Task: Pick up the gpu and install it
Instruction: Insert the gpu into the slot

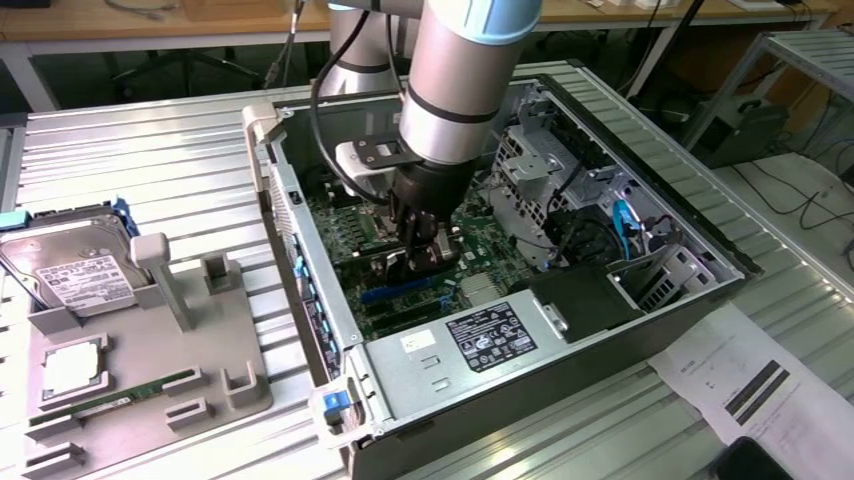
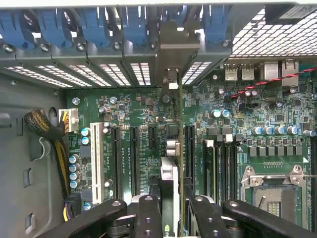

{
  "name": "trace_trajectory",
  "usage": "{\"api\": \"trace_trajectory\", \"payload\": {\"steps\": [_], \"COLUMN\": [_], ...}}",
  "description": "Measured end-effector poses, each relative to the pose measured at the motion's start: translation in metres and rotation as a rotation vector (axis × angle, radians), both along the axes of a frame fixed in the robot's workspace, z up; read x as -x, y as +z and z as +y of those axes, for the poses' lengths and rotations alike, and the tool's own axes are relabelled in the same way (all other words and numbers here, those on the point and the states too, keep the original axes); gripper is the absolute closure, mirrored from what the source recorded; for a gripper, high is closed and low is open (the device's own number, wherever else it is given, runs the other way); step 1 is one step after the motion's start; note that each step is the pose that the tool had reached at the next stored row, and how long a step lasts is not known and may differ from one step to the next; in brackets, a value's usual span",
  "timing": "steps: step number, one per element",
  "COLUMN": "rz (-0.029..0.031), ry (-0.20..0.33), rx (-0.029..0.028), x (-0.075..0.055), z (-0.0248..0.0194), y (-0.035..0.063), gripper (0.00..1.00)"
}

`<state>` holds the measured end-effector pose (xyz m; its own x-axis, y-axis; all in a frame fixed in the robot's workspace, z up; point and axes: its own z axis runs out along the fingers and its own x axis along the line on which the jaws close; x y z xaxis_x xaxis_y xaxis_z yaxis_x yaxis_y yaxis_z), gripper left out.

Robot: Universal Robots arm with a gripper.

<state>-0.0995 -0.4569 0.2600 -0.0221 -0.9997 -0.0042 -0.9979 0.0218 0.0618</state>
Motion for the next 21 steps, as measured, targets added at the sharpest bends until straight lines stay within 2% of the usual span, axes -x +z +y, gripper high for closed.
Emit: {"api": "trace_trajectory", "payload": {"steps": [6, 12, 17, 21], "rz": [0.0000, 0.0000, 0.0002, -0.0002], "ry": [0.036, 0.039, 0.039, 0.039], "rx": [-0.0001, -0.0001, -0.0002, -0.0018], "x": [0.000, 0.000, 0.000, 0.000], "z": [0.0007, 0.0008, 0.0008, 0.0008], "y": [-0.0001, -0.0005, -0.0036, -0.0119], "gripper": [0.73, 0.73, 0.73, 0.73]}}
